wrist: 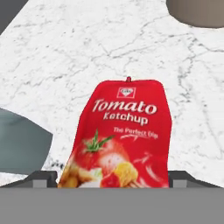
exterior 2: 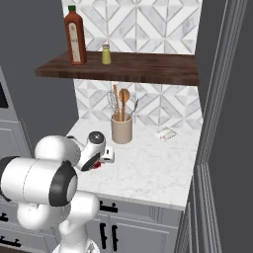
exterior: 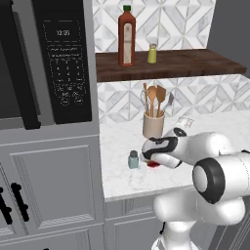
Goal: Put the shaker and condiment bottle from the counter next to their counterparts in the cabinet.
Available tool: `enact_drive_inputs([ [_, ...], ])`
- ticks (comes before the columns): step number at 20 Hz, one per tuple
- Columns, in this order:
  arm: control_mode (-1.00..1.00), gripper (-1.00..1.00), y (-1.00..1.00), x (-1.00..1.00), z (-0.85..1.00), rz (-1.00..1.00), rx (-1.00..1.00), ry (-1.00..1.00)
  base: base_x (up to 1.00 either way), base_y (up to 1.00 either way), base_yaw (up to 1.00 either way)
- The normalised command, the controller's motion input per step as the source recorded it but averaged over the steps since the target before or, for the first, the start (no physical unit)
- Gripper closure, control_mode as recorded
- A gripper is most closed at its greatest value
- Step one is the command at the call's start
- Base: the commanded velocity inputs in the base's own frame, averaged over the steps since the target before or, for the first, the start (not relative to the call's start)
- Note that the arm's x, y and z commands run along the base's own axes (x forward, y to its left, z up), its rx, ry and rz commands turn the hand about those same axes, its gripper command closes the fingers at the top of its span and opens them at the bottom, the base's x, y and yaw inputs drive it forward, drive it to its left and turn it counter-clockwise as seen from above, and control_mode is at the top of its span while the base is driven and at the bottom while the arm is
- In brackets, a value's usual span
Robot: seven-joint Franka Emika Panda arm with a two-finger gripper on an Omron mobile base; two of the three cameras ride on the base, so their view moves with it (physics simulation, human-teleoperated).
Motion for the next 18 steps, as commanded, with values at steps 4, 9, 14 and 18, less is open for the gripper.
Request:
enact_drive_inputs([
  [4, -1.00, 1.00, -0.06, 0.00, 0.66, 0.00, 0.00, -0.02, 0.00, 0.00, 0.00],
  [9, -1.00, 1.00, -0.05, 0.00, 0.61, 0.00, -0.03, 0.00, 0.00, 0.00, 0.00],
  [14, -1.00, 1.00, -0.14, 0.00, 0.62, 0.00, -0.06, 0.00, 0.00, 0.00, 0.00],
  [18, -1.00, 1.00, -0.20, -0.03, 0.59, 0.00, -0.06, 0.00, 0.00, 0.00, 0.00],
])
